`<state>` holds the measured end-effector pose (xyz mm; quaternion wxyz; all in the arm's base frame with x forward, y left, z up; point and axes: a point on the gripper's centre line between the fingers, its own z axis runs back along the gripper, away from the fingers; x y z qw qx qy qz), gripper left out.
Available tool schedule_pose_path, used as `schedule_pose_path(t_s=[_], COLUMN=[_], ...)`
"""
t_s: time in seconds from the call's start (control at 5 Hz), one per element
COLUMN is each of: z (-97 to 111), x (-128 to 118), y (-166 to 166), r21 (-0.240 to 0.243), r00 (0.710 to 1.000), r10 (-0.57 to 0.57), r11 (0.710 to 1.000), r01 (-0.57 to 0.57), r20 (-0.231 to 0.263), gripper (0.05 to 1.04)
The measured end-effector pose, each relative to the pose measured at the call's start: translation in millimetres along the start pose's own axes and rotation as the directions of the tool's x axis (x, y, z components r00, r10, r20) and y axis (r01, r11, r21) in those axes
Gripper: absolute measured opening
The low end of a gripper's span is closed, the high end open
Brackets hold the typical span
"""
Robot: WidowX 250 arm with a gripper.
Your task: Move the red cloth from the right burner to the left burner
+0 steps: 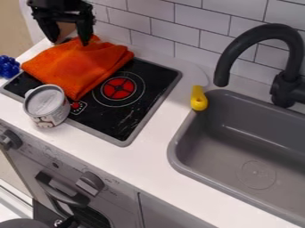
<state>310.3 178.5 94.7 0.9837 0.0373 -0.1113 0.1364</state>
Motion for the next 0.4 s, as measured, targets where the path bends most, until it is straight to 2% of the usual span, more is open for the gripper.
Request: schedule_pose_path(t_s=[0.2, 0.4], z=[3.5, 7.0], x=[-10.1, -13.0], y=[-27.7, -54.2], r21=[-0.020, -0.063], r00=[0.998, 0.995], r10=[-0.066, -0.088], r11=[0.998, 0.994], r01=[0.066, 0.091], r20=[-0.007, 0.047], gripper=[0.996, 0.996])
